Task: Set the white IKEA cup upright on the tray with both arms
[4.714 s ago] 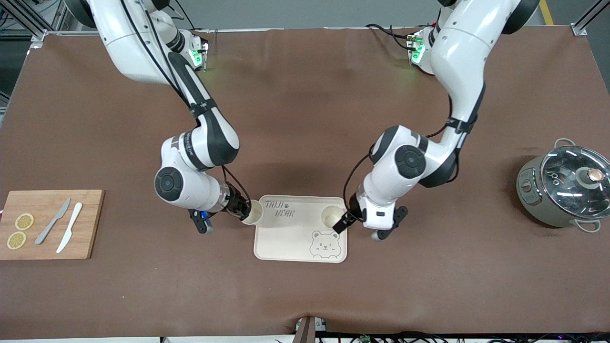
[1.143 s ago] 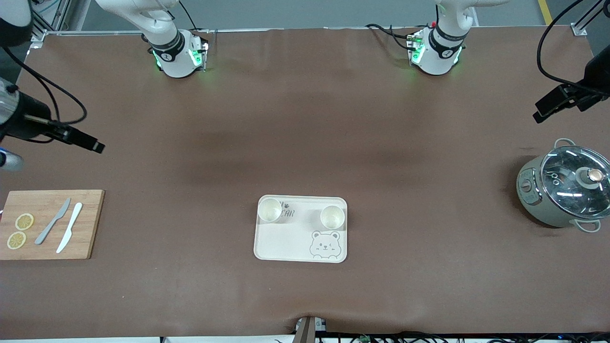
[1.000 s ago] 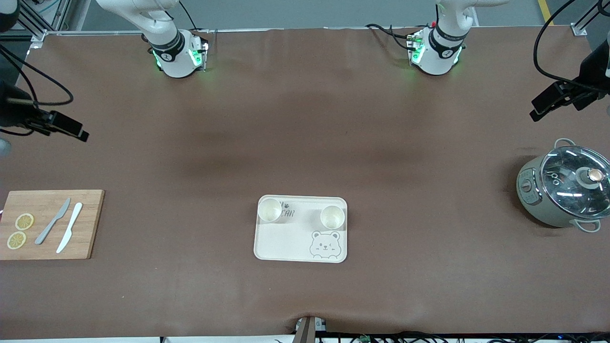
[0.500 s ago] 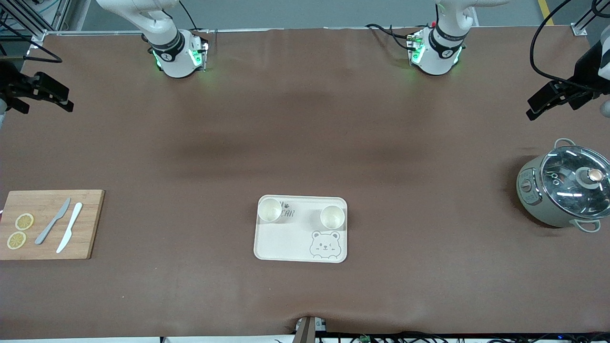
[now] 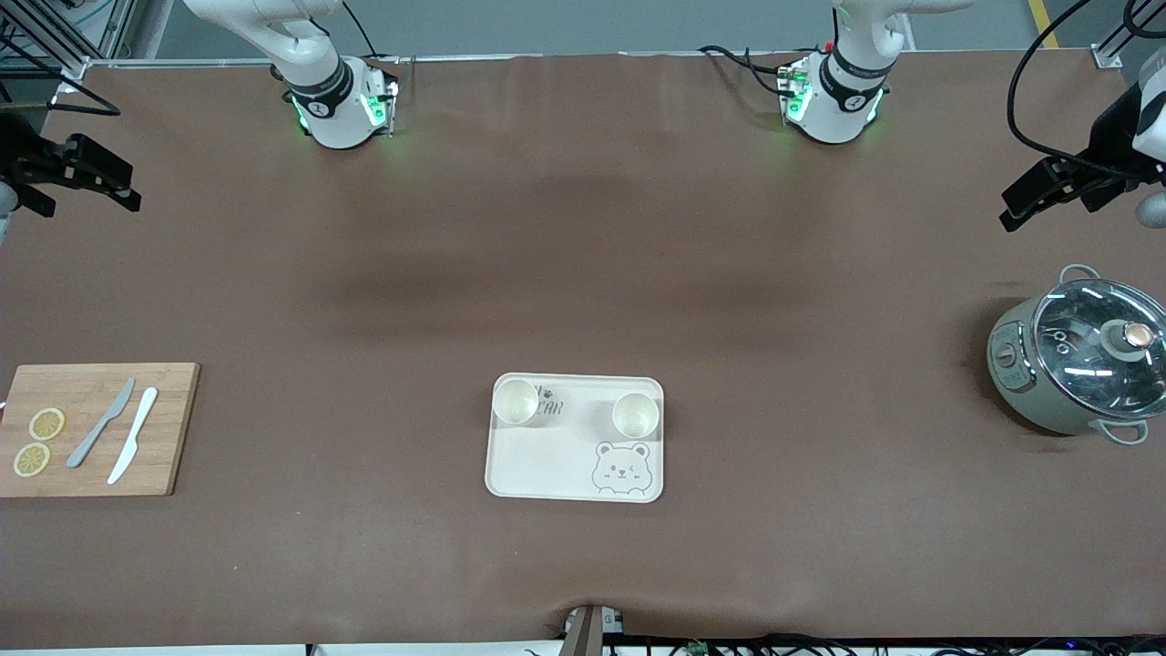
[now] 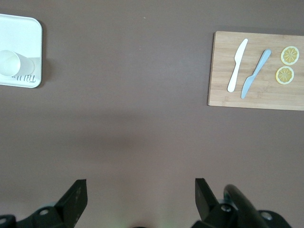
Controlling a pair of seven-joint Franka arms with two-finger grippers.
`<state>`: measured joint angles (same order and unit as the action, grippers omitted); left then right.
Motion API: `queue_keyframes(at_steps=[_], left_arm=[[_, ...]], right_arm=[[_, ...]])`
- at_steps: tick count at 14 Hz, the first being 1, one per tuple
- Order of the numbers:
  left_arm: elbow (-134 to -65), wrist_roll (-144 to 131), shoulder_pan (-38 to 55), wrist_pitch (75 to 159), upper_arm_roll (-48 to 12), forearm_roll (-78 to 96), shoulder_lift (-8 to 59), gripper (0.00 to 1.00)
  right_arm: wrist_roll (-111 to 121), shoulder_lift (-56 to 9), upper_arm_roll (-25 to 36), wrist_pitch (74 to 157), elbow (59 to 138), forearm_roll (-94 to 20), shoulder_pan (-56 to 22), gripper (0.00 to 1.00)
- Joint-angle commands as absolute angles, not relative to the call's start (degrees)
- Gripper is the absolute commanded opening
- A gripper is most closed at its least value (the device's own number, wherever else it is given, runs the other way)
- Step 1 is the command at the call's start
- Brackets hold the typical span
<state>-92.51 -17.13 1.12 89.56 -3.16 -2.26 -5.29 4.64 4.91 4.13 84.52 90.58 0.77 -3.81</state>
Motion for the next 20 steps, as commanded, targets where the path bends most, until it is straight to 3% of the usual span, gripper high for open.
queue_keyframes(at_steps=[1, 20], left_arm=[[-92.73, -16.52, 1.23, 88.16, -2.99, -2.81, -5.80, 1.00], [-93.08, -16.88, 1.58, 88.07, -3.34, -2.81, -4.92, 1.00]], right_arm=[[4.84, 4.04, 3.60, 84.20, 88.69, 2.20, -3.96, 1.00], [5.27, 3.52, 3.69, 84.73, 88.33, 2.29, -3.08, 1.00]])
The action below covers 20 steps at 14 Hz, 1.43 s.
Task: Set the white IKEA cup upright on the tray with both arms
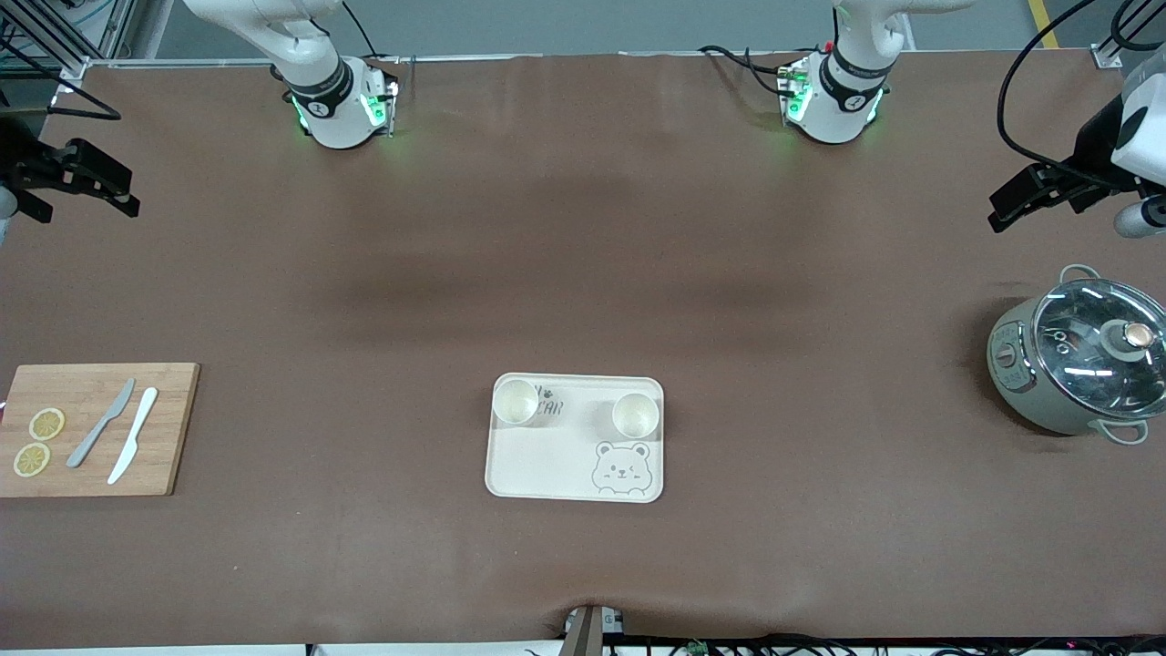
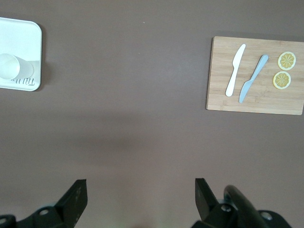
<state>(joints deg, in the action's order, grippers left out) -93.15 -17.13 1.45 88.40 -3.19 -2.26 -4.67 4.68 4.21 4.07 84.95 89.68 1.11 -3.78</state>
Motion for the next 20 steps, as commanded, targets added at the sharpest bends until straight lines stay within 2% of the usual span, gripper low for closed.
queue_keyframes(at_steps=[1, 20], left_arm=[[-93.08, -16.88, 1.58, 88.07, -3.34, -2.81, -4.92, 1.00], [-90.53, -15.64, 1.67, 86.48, -3.34, -1.23, -3.69, 1.00]], right_arm=[[5.27, 3.34, 3.69, 84.73, 88.33, 2.29, -3.08, 1.00], [3.70, 3.25, 3.96, 84.90, 88.42, 1.58, -3.08, 1.00]])
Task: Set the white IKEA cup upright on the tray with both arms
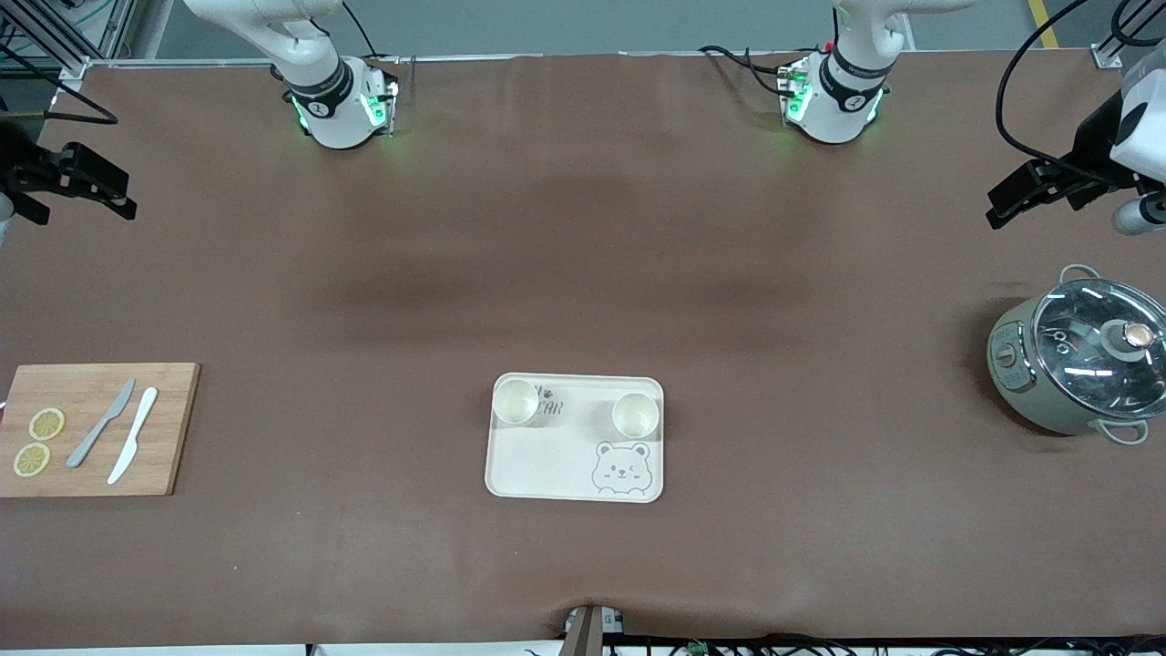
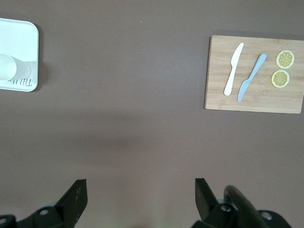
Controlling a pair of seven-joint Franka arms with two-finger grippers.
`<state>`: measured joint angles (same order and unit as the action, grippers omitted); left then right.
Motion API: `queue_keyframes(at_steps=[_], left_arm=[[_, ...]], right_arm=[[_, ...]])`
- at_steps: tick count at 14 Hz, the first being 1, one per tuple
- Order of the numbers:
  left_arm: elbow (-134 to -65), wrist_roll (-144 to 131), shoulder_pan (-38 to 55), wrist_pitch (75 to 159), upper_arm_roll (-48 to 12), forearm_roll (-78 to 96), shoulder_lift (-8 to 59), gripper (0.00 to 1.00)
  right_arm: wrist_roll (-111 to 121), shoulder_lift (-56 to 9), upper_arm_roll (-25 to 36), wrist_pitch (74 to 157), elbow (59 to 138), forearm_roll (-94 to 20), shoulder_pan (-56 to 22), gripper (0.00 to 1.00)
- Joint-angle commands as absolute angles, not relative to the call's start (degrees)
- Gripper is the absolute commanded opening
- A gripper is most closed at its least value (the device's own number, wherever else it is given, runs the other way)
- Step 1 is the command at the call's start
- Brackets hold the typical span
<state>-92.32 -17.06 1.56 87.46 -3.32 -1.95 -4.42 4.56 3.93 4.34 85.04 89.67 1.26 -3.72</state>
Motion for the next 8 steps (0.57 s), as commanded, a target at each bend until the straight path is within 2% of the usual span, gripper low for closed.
queue_keyframes(at_steps=[1, 8], left_arm=[[-90.53, -15.64, 1.67, 86.40, -3.34, -1.23, -3.69, 1.00], [-89.47, -15.65, 1.93, 86.40, -3.34, -1.50, -2.29, 1.00]], right_arm=[[2.30, 3.34, 3.96, 84.73, 88.42, 1.58, -3.25, 1.00], [-0.70, 3.25, 3.96, 84.81, 88.42, 1.23, -3.08, 1.00]])
